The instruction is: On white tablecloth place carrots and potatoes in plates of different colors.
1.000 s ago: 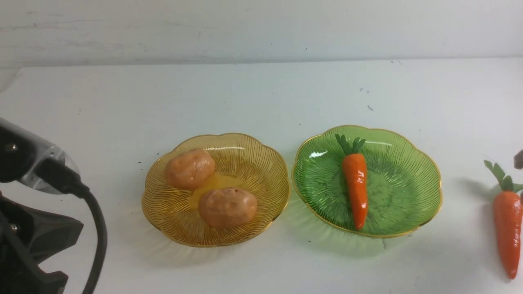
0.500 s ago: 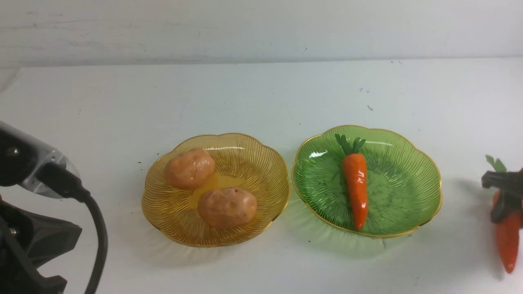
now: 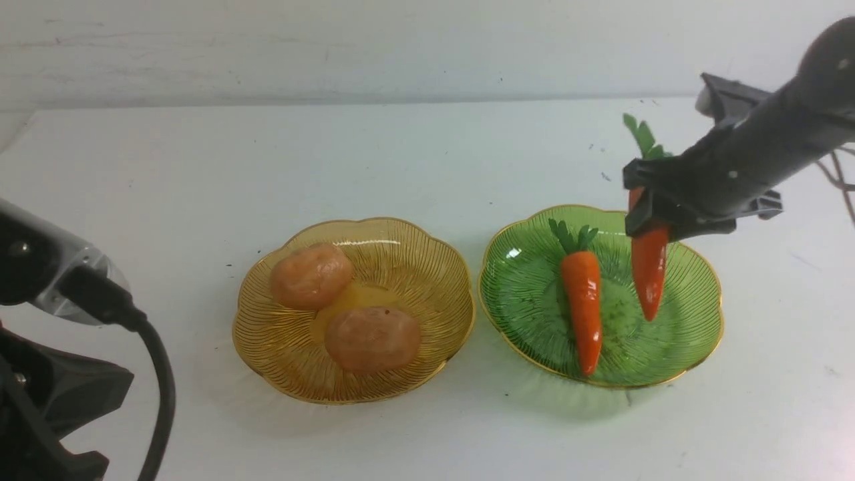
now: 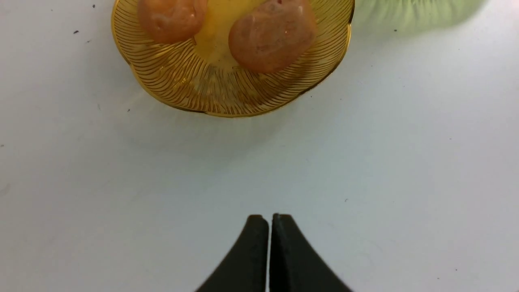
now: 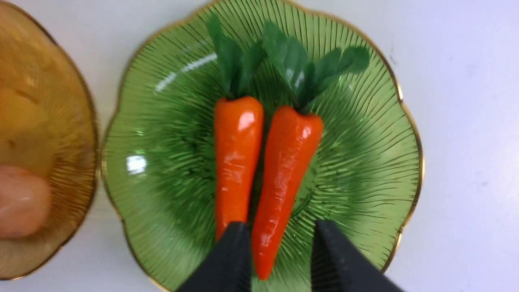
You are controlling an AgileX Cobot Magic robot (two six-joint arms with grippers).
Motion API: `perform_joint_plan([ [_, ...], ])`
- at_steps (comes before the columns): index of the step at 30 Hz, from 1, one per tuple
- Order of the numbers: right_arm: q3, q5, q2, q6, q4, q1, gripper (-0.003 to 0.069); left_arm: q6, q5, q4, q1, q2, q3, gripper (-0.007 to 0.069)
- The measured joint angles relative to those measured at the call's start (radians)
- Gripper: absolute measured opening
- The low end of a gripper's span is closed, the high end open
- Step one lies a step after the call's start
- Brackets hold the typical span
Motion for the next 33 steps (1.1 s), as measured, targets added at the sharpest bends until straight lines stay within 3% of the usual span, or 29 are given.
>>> perform_joint_plan([
  [1,0.019,0.0,-0.095,-0.001,0.002,0.0,0.0104,-0.007,-0.004,0.0,0.0,0.0,0.0,-0.0003],
  [2,0.038,0.001,-0.181,-0.001,0.002,0.0,0.0055,-0.018,-0.018,0.0,0.0,0.0,0.0,-0.0003],
  [5,0.192,-0.021,-0.501,-0.013,0.001,0.0,-0.0008,-0.042,-0.088,-0.007,0.0,0.0,0.001,-0.0003],
  [7,0.315,-0.144,-0.683,-0.017,-0.013,0.0,-0.0014,-0.051,-0.122,-0.018,0.0,0.0,0.001,-0.0003],
  [11,0.678,-0.538,-1.144,-0.007,-0.051,0.0,-0.0015,-0.051,-0.17,-0.024,0.0,0.0,0.001,-0.0003],
  [16,0.909,-0.736,-1.449,-0.004,-0.088,0.0,-0.0015,-0.051,-0.188,-0.024,0.0,0.0,0.001,-0.0003],
  [23,1.15,-0.839,-1.713,0.053,-0.117,0.0,-0.0015,-0.051,-0.217,-0.024,0.0,0.0,0.002,-0.0003],
  [33,1.262,-0.944,-1.732,0.086,-0.176,0.0,-0.0015,-0.037,-0.218,-0.008,0.0,-0.064,0.009,-0.0003],
])
